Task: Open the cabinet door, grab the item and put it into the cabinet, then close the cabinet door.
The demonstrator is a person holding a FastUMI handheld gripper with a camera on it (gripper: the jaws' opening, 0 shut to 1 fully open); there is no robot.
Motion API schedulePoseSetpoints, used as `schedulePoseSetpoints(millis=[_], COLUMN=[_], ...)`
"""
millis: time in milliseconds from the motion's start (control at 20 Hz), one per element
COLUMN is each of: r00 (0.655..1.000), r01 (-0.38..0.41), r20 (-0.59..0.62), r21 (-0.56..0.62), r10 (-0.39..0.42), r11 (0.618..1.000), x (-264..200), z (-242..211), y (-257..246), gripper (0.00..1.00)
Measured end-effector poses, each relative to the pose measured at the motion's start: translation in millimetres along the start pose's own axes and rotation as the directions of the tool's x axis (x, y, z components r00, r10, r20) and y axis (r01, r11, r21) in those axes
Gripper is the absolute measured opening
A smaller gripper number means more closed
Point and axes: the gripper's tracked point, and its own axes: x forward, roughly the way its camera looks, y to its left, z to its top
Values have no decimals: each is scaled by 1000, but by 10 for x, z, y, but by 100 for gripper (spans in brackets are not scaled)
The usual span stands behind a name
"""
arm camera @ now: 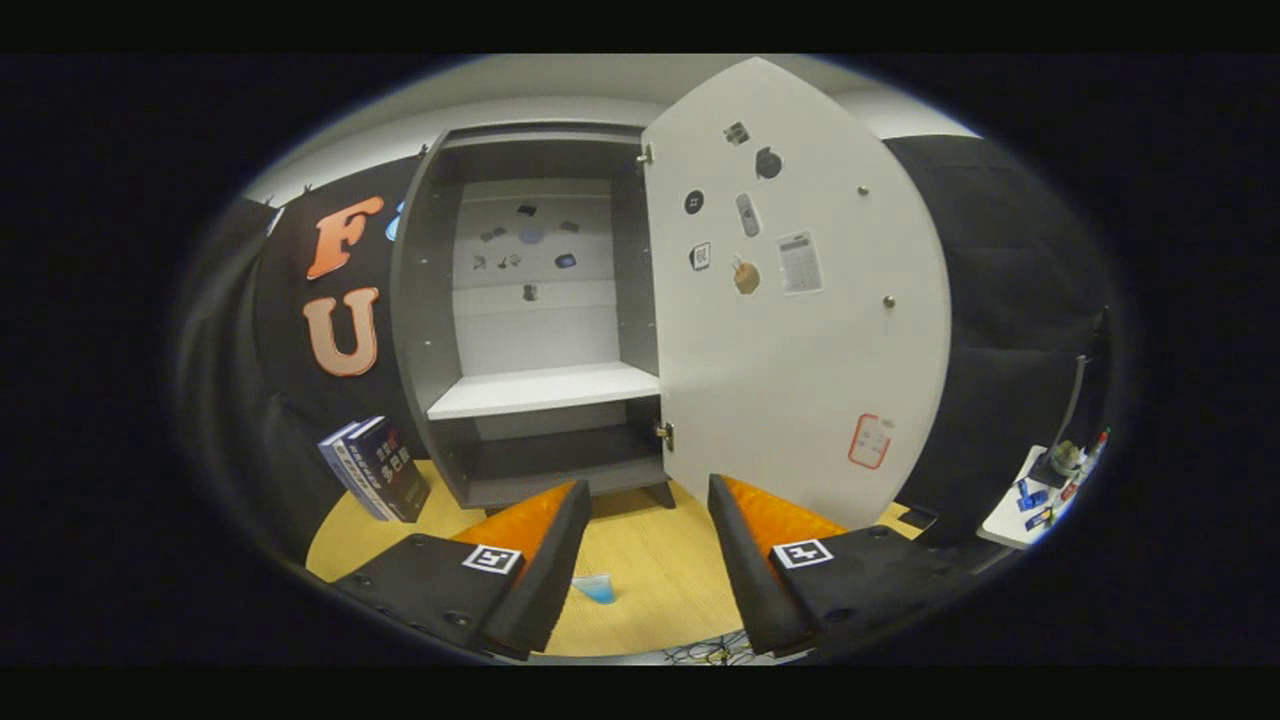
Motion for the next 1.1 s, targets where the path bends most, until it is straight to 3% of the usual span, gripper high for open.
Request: schedulePoseSetpoints(millis=[100, 150, 300, 750, 1100], r00=[999, 998, 994, 967, 941], r01=[-24, -34, -59, -159, -192], r20=[-28, -44, -97, -207, -299], r21=[-10, -15, -27, -39, -98], r10=[24, 33, 56, 148, 155], r11=[1000, 999, 998, 986, 977], x=[134, 197, 367, 704, 890], z=[-222, -327, -640, -1388, -1981], y=[120, 161, 265, 565, 610], gripper=[80, 93, 98, 99, 98])
